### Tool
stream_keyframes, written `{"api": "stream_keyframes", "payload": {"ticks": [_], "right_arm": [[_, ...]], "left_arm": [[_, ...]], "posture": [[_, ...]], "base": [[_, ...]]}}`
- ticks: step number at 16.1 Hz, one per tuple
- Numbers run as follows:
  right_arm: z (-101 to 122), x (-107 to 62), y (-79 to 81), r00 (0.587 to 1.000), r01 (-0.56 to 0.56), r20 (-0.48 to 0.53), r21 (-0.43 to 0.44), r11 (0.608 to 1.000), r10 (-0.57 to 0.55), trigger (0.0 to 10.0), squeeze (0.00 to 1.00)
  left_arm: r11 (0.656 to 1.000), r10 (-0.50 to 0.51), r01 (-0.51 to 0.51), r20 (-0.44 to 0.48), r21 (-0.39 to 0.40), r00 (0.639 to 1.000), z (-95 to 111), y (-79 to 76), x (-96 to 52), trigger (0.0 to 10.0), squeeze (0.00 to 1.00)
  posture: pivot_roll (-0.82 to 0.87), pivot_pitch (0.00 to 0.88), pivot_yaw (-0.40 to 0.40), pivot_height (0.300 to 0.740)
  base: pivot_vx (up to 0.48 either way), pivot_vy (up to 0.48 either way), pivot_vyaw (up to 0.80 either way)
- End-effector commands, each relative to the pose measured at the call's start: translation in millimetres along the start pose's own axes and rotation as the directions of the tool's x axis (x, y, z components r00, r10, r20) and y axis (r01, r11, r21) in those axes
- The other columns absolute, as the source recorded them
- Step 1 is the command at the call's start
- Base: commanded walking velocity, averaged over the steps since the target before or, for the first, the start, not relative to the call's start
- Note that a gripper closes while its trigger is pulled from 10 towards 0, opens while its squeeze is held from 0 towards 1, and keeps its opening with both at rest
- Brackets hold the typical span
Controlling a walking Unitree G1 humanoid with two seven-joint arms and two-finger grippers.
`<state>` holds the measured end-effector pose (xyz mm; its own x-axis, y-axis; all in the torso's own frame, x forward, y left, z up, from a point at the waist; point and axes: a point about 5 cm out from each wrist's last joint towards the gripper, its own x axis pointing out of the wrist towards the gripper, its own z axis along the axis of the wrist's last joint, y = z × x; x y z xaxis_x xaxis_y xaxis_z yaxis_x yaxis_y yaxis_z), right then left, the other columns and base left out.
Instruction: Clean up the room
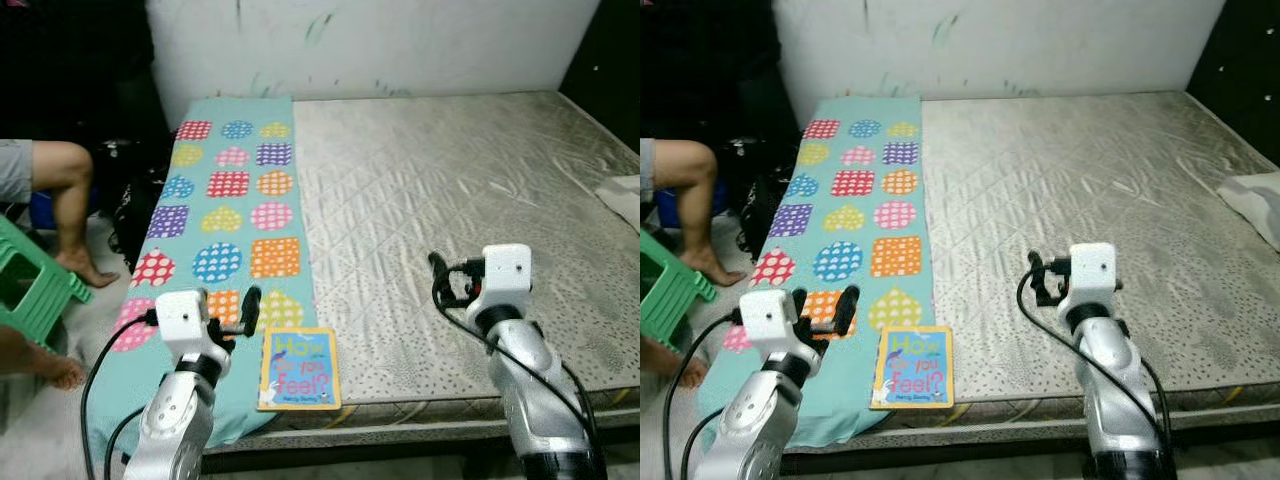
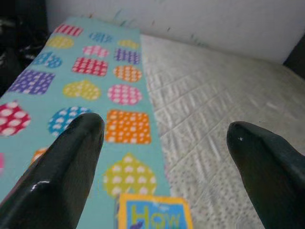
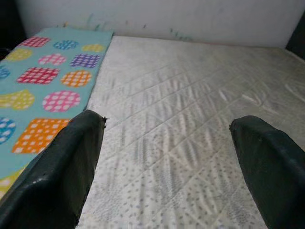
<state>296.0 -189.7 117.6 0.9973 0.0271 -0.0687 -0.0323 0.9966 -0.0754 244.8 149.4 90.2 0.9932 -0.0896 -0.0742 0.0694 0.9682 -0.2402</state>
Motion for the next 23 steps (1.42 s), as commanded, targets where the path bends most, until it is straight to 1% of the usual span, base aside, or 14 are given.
{"api": "stream_keyframes", "payload": {"ticks": [1, 3, 4, 8, 10, 13, 18, 23], "right_arm": [[-2.8, -6.2, 5.1, 1.000, -0.025, -0.014, 0.005, 1.000, 0.025, 10.0, 0.00], [-9.9, -15.5, 9.5, 0.998, -0.039, -0.042, 0.008, 0.999, 0.039, 10.0, 0.00], [-10.5, -18.2, 9.9, 0.998, -0.038, -0.043, 0.009, 0.999, 0.039, 10.0, 0.00], [-20.0, -29.3, 9.8, 0.993, -0.052, -0.102, -0.001, 0.999, 0.051, 10.0, 0.00], [-22.5, -33.3, 12.9, 0.992, -0.061, -0.114, 0.004, 0.998, 0.061, 10.0, 0.00], [-21.9, -33.5, 15.4, 0.991, -0.063, -0.116, 0.014, 0.998, 0.065, 10.0, 0.00], [-21.0, -32.8, 14.9, 0.991, -0.061, -0.119, 0.013, 0.998, 0.062, 10.0, 0.00], [-18.2, -30.0, 15.8, 0.992, -0.064, -0.111, 0.012, 0.998, 0.065, 10.0, 0.00]], "left_arm": [[1.000, 0.016, -0.016, 0.002, 0.012, 1.000, 3.6, 3.9, -4.2, 10.0, 0.00], [1.000, 0.020, -0.020, -0.013, 0.017, 1.000, 2.4, 6.2, -9.9, 10.0, 0.00], [1.000, 0.019, -0.019, -0.017, 0.019, 1.000, 2.4, 6.5, -12.2, 10.0, 0.00], [0.999, 0.030, -0.028, -0.044, 0.034, 0.999, 3.6, 11.1, -21.1, 10.0, 0.00], [0.999, 0.035, -0.033, -0.054, 0.036, 0.998, 4.0, 12.8, -24.7, 10.0, 0.00], [0.999, 0.033, -0.030, -0.061, 0.038, 0.998, 4.2, 11.9, -25.8, 10.0, 0.00], [0.999, 0.030, -0.027, -0.069, 0.037, 0.997, 5.0, 10.9, -24.5, 10.0, 0.00], [0.999, 0.031, -0.029, -0.066, 0.035, 0.997, 5.9, 9.4, -22.3, 10.0, 0.00]], "posture": [[-0.08, 0.111, 0.035, 0.740], [-0.08, 0.135, 0.044, 0.740], [-0.08, 0.147, 0.048, 0.740], [-0.06, 0.185, 0.051, 0.740], [-0.06, 0.198, 0.053, 0.740], [-0.06, 0.203, 0.054, 0.740], [-0.06, 0.204, 0.055, 0.740], [-0.06, 0.204, 0.050, 0.703]], "base": [[0.000, 0.000, 0.00], [0.000, 0.000, 0.00], [0.000, 0.000, 0.00], [0.000, 0.000, 0.00], [0.000, 0.000, 0.00], [0.000, 0.000, 0.00], [0.000, 0.000, 0.00], [0.000, 0.000, 0.00]]}}
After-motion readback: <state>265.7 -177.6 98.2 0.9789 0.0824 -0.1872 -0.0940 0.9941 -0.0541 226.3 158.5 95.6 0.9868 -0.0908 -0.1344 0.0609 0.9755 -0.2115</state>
